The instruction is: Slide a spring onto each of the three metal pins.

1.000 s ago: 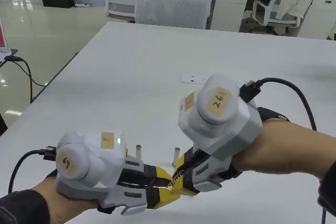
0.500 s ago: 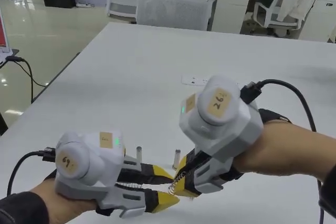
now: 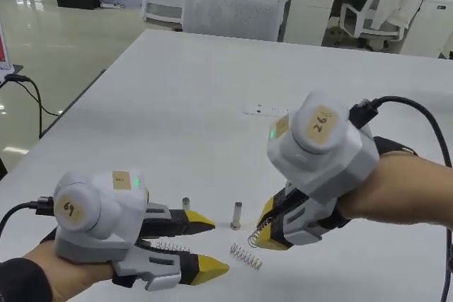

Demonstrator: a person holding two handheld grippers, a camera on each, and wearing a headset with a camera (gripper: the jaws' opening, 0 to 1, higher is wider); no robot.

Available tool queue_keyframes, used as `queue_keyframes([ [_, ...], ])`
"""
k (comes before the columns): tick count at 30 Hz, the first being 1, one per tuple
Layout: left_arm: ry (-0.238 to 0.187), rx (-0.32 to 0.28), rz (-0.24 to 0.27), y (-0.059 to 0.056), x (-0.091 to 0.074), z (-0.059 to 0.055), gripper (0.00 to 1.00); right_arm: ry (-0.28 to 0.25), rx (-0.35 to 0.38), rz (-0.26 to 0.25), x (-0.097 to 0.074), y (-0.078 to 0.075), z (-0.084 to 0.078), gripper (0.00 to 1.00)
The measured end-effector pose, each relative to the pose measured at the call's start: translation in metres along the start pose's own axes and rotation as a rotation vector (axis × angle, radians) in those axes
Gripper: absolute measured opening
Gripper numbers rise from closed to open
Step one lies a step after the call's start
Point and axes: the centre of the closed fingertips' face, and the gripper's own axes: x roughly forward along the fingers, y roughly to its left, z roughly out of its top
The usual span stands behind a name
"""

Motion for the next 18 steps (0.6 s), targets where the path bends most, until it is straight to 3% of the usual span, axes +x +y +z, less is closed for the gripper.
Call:
queue_keyframes([
  [11,-0.043,-0.060,0.066,0.018,-0.015,0.004,0.40,0.045,0.054,-0.067,-0.018,-0.033,-0.021,0.08],
  [18,-0.032,-0.067,0.069,0.016,-0.015,0.001,0.43,0.094,0.070,-0.099,-0.023,-0.054,-0.034,0.08],
])
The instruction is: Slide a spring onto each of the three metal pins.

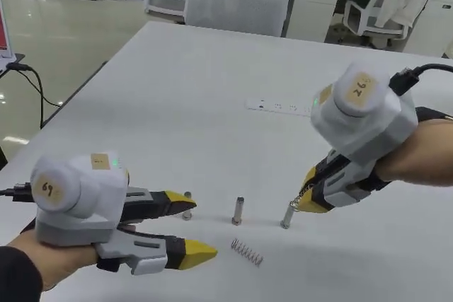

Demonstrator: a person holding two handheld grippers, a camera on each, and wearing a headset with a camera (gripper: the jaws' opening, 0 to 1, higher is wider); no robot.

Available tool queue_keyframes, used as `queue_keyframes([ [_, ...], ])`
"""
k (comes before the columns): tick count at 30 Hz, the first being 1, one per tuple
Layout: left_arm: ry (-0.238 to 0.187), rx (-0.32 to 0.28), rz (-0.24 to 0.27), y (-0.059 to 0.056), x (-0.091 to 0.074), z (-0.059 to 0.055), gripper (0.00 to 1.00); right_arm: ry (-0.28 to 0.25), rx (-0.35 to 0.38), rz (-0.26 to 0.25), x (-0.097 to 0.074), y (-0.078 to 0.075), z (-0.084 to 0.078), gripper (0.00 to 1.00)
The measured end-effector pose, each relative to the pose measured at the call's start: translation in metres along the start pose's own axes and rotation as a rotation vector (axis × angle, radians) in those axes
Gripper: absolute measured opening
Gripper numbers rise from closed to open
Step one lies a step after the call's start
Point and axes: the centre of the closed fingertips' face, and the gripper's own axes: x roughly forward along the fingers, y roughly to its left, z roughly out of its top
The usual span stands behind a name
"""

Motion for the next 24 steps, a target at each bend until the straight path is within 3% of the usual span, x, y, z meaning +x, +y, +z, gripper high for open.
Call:
queue_keyframes([
  [10,0.010,-0.018,0.011,0.003,-0.004,-0.004,0.46,0.102,-0.018,-0.041,0.019,-0.028,-0.014,0.08],
  [24,0.017,-0.034,0.009,0.005,-0.005,-0.008,0.46,0.156,-0.038,-0.006,0.044,-0.038,-0.015,0.08],
])
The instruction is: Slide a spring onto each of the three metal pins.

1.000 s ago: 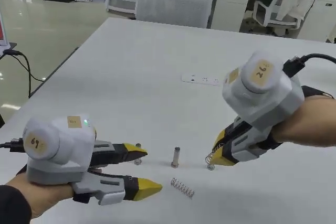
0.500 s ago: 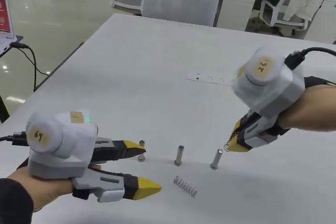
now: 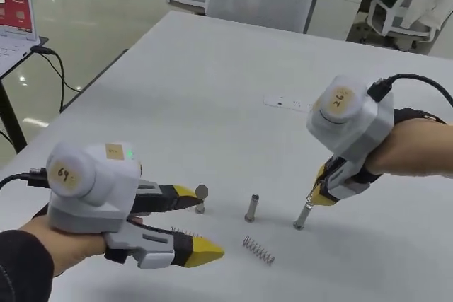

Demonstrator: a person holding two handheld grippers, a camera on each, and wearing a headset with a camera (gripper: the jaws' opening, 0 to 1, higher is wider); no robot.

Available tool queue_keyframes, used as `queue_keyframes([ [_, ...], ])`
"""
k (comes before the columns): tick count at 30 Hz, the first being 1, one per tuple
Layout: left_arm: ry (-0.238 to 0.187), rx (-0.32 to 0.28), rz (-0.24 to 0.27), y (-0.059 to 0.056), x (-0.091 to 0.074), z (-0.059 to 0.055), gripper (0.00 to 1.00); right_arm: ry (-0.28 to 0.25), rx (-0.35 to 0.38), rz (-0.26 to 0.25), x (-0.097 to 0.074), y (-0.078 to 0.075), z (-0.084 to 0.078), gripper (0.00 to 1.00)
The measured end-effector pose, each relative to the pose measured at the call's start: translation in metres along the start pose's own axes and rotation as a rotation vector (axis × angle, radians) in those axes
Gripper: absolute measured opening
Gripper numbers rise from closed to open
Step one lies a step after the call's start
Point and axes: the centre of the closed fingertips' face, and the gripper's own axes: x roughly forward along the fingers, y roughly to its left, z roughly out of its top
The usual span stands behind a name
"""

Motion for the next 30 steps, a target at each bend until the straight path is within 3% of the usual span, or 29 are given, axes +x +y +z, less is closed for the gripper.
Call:
queue_keyframes([
  [14,0.006,-0.003,-0.001,0.003,0.000,-0.002,0.45,0.026,0.002,0.021,0.010,-0.004,-0.005,0.08],
  [30,0.013,-0.003,0.001,0.003,0.001,-0.004,0.45,0.048,0.024,0.054,0.045,0.003,-0.010,0.08],
])
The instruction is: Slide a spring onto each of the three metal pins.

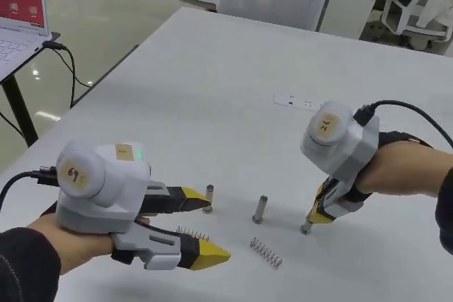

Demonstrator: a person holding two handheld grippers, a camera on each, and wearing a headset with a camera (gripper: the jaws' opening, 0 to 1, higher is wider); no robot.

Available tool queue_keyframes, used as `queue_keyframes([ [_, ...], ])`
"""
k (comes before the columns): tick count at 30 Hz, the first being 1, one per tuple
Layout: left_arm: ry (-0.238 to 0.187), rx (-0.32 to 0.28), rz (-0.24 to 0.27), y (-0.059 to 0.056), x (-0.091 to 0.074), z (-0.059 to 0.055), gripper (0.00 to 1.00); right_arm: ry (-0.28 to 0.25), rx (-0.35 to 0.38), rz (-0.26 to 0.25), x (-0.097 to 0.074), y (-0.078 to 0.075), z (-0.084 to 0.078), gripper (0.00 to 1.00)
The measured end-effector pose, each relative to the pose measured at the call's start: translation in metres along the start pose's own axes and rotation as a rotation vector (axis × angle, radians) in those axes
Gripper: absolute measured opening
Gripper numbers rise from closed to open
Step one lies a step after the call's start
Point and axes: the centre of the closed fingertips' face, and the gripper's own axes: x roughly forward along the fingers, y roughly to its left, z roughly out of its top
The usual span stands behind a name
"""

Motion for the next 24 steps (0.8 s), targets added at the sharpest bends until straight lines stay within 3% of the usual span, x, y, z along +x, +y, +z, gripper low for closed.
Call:
queue_keyframes([
  [17,0.007,0.001,-0.001,-0.001,0.000,-0.002,0.45,0.014,-0.005,0.005,0.020,0.005,-0.006,0.09],
  [24,0.009,0.002,-0.002,-0.002,0.000,-0.002,0.45,0.002,-0.006,0.008,0.019,0.006,-0.005,0.11],
])
